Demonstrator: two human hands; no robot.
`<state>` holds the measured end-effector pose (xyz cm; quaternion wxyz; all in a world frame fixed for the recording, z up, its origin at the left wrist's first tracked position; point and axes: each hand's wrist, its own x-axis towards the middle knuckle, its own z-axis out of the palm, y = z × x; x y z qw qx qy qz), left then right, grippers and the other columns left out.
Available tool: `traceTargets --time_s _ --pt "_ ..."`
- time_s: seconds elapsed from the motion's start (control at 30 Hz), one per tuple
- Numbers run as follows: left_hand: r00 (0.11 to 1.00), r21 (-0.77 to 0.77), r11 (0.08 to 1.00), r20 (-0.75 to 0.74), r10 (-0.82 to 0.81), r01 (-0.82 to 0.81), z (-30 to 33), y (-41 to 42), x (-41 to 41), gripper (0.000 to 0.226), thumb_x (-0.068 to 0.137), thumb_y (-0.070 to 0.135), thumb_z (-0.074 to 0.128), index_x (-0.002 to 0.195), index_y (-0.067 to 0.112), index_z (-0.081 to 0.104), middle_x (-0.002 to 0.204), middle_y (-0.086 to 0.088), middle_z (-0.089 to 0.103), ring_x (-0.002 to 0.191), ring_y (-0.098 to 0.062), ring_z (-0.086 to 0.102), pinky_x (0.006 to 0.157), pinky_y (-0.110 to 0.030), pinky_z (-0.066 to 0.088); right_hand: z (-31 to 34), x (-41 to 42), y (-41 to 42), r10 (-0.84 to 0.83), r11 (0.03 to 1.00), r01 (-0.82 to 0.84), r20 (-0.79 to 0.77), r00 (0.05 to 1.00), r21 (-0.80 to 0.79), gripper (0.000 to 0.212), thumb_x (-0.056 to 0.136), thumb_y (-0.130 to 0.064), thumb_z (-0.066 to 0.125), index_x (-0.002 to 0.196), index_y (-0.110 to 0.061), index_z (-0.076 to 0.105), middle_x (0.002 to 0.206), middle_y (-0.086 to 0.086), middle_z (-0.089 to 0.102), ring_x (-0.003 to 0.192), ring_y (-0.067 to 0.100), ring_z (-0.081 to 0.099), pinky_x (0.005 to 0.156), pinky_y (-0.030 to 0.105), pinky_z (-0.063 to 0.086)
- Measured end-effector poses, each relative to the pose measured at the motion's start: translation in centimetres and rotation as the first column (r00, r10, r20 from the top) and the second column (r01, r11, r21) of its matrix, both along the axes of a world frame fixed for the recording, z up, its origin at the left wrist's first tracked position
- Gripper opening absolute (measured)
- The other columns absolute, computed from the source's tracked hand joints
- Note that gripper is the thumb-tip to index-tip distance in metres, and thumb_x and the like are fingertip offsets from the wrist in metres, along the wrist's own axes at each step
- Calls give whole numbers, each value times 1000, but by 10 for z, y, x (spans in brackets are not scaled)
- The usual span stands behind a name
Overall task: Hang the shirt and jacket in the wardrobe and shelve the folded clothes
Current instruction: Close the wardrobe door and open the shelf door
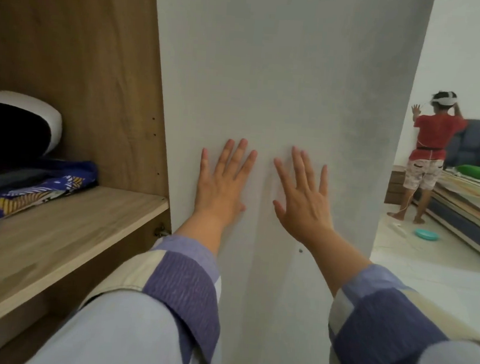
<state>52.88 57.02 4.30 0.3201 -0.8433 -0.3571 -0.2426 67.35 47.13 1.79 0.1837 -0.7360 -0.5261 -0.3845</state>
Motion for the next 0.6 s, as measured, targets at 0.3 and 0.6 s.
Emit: traceTargets --time_s 0.3,0.6 --pt "905 -37 905 21 424 -423 -33 -23 -105 99 85 52 52 149 20 -17 156 -4 -25 144 -25 -23 110 -63 -9 -32 -94 72 528 849 -528 1 849 5 67 82 -25 61 144 -19 36 156 16 22 145 32 17 114 59 14" --pt "476 -182 464 -23 879 -867 -74 -179 -198 94 85 48 49 150 20 -13 158 -4 -20 144 -26 -21 110 -62 -11 -46 -196 24 883 442 -888 -118 455 -125 62 87 -28 56 144 -19 33 159 13 11 147 30 8 115 56 3"
